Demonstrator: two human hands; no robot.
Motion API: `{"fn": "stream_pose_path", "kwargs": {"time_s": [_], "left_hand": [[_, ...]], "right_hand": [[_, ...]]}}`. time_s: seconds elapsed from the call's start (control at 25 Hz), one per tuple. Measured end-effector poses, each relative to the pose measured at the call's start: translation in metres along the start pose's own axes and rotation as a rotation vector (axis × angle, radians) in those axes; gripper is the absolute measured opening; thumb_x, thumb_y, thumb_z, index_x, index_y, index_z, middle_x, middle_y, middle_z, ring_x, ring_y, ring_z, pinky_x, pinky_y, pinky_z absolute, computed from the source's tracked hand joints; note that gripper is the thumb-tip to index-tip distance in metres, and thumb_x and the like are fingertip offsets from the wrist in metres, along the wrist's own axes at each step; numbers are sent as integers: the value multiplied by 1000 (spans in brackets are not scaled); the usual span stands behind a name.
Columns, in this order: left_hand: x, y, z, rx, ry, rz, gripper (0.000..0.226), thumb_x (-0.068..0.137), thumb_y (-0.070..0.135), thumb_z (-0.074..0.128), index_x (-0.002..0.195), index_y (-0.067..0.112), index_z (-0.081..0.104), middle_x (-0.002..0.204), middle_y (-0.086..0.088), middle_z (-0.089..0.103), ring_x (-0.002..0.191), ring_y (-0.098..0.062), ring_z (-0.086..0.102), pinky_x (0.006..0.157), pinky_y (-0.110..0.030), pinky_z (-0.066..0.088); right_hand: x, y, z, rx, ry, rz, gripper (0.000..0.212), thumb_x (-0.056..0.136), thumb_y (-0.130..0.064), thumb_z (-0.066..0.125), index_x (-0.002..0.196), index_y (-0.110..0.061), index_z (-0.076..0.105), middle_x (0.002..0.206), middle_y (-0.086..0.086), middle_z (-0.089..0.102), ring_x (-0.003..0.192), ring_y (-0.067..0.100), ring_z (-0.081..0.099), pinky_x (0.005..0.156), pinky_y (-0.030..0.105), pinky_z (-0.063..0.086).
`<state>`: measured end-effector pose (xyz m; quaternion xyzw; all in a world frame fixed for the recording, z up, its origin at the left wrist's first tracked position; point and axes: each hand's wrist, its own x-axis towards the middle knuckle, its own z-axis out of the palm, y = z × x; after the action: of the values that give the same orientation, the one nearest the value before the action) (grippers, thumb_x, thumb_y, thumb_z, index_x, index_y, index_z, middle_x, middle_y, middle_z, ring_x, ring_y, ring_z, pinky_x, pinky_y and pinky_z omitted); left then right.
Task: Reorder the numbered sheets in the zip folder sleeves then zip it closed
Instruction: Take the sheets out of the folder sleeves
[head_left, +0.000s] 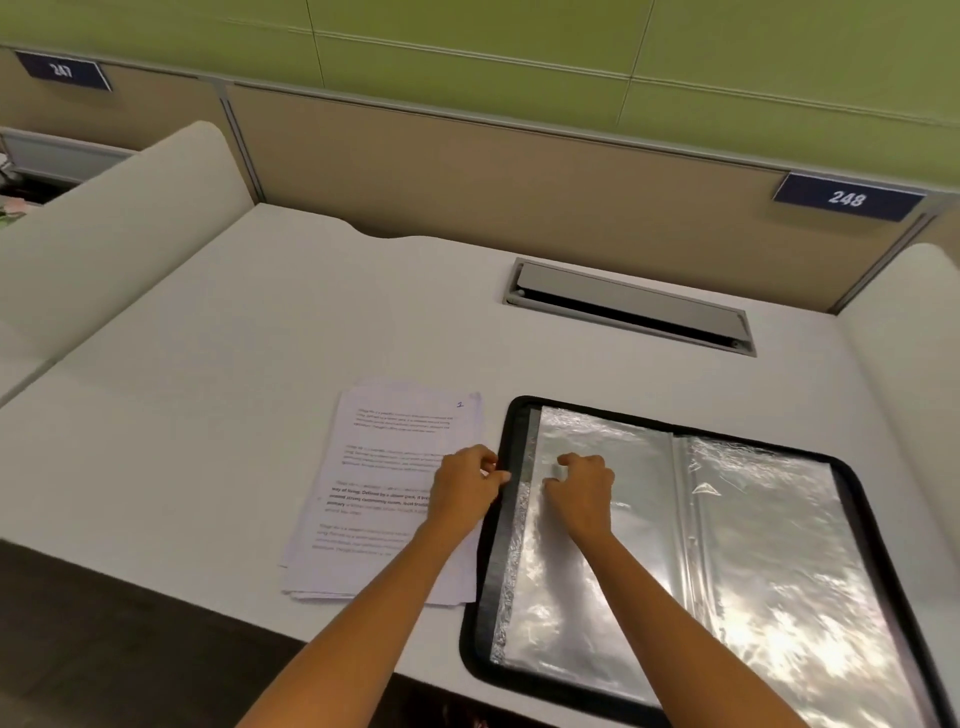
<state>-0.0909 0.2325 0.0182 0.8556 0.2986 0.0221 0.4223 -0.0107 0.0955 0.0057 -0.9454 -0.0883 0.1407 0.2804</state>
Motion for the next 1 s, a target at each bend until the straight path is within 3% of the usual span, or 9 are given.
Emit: {"fn": "stream_pose_path", "kwargs": {"time_s": [0.08,0.24,0.4,0.6,0.72,0.88,1.0], "left_hand": [[-3,14,23,85,-55,-9,39,85,34,72,115,11,64,107,-5,69,95,-19,65,84,-29,53],[-10,40,49,262,-67,-44,34,82,37,75,95,9,61,92,-6,66,81,-21,64,64,-28,48],[-11,59,59,334,-62,-87,36,80,37,77,95,10,58,90,-4,65,81,-20,64,59,-24,42],[-3,62,68,236,-163,-208,25,82,25,73,80,12,52,71,1,52,67,-15,55,52,-21,38],[-1,64,68,82,-234,-257,20,81,27,70,81,10,59,74,-2,58,68,-15,59,59,-25,48],[-7,80,66,-86,-224,-222,27,86,41,66,92,14,66,83,-2,67,78,-19,65,74,-33,57],[-19,106,67,-137,-211,-114,25,88,42,61,92,19,69,85,-1,70,80,-18,68,81,-40,58]], "right_hand": [[-4,14,-11,-77,17,7,40,90,-19,61,129,-11,56,130,14,47,122,32,39,93,33,39],[-11,38,-16,-148,18,-28,38,89,-20,60,126,-12,57,130,11,50,120,30,40,94,36,40],[-18,46,-14,-128,18,-88,39,86,-15,60,125,-12,56,131,7,51,121,28,39,93,33,40],[-15,55,-13,-50,-34,-107,43,83,-21,65,125,-13,57,131,6,55,125,24,43,96,26,30],[-11,54,-26,138,-47,-27,43,86,-22,66,127,-10,59,128,8,59,124,25,49,100,27,34],[-12,50,-53,363,-26,19,31,95,-31,58,118,-11,66,117,8,67,106,22,62,92,28,47],[-13,46,-74,536,13,48,28,94,-41,57,92,-17,72,94,7,73,89,21,67,89,40,55]]}}
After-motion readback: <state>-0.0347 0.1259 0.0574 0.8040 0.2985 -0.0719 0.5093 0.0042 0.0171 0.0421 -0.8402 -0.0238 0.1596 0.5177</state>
